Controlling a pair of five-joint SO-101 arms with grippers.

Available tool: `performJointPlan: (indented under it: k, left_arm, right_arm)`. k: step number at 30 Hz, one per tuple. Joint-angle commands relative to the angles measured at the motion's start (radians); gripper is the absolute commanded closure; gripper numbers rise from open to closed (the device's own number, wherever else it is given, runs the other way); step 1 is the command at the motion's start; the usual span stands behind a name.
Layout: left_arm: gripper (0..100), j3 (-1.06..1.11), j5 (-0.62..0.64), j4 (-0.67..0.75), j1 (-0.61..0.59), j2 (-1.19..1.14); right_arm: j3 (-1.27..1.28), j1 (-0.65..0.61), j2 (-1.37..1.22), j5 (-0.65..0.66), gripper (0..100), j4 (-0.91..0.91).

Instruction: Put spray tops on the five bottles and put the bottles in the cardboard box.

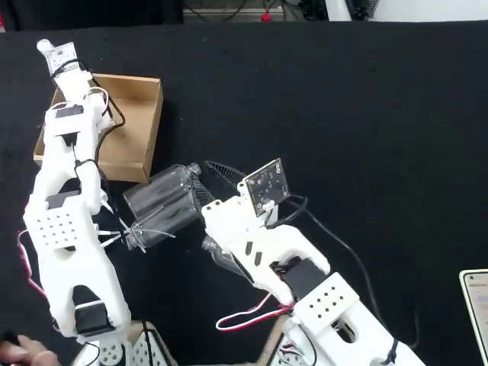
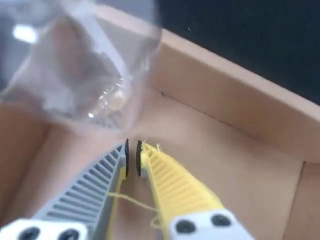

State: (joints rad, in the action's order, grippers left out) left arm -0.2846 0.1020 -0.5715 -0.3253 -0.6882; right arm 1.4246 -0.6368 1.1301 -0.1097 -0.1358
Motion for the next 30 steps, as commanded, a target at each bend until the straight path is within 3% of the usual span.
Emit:
performJointPlan:
  k: [1,13,20,24,30]
  left_arm:
    - [95,-0.054,0.006,-0.032,0.012,0.061]
    - [95,-0.044,-0.003,-0.390,-0.018,0.341]
    - [95,-0.054,-0.005,-0.628,-0.151,0.466]
    - [95,-0.047,-0.023,-0.600,-0.280,0.485]
    - [95,-0.048,-0.104,-0.377,-0.354,0.371]
  right_arm:
    - [-0.010,-0.006,-0.001,-0.005,89.7,0.028]
    - [-0.012,-0.006,-0.005,-0.005,89.7,0.028]
    - [-0.010,-0.006,-0.005,-0.005,89.7,0.028]
    - [-0.008,-0.006,-0.005,-0.005,89.7,0.028]
    - [-0.008,-0.006,-0.005,-0.005,89.7,0.028]
